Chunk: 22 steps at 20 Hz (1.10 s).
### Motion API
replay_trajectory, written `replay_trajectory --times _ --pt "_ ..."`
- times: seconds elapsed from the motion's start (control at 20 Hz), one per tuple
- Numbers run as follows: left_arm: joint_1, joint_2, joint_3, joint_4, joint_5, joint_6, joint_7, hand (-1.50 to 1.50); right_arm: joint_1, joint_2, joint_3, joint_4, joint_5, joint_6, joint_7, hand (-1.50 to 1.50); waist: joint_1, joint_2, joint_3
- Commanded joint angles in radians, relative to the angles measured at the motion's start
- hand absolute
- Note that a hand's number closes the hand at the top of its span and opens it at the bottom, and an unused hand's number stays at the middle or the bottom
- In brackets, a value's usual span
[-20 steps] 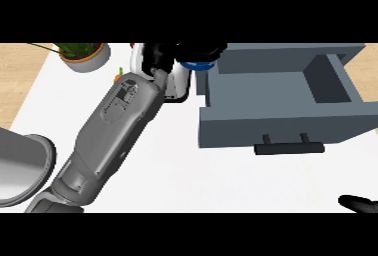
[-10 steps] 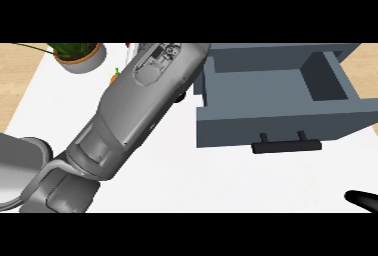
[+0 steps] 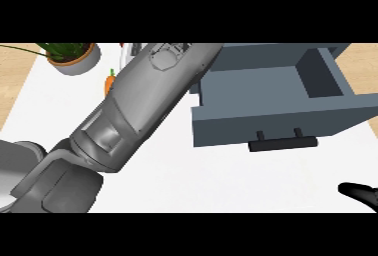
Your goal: Pick up the can, place it into the drawer and close the drawer
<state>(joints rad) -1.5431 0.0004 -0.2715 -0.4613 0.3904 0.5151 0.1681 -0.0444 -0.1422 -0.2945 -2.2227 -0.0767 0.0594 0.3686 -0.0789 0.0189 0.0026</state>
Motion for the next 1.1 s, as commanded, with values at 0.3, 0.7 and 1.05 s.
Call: replay_trajectory --times 0.3,0.7,1.05 --pt "-0.045 0.0 -0.078 0.109 0.065 0.142 -0.063 -1.5 -0.016 -0.022 0.009 0.007 -0.019 0.028 -0.003 -1.5 -0.034 0.006 0.002" --pt "-0.059 0.0 -0.05 0.138 0.127 0.159 -0.125 -1.5 -0.062 -0.1 0.051 0.026 0.111 0.069 -0.064 -1.5 -0.032 0.014 0.001" --pt "-0.072 0.0 -0.002 0.153 0.192 0.136 -0.175 -1.5 -0.126 -0.151 0.142 0.085 0.321 0.063 -0.144 -1.5 -0.015 0.019 0.0"
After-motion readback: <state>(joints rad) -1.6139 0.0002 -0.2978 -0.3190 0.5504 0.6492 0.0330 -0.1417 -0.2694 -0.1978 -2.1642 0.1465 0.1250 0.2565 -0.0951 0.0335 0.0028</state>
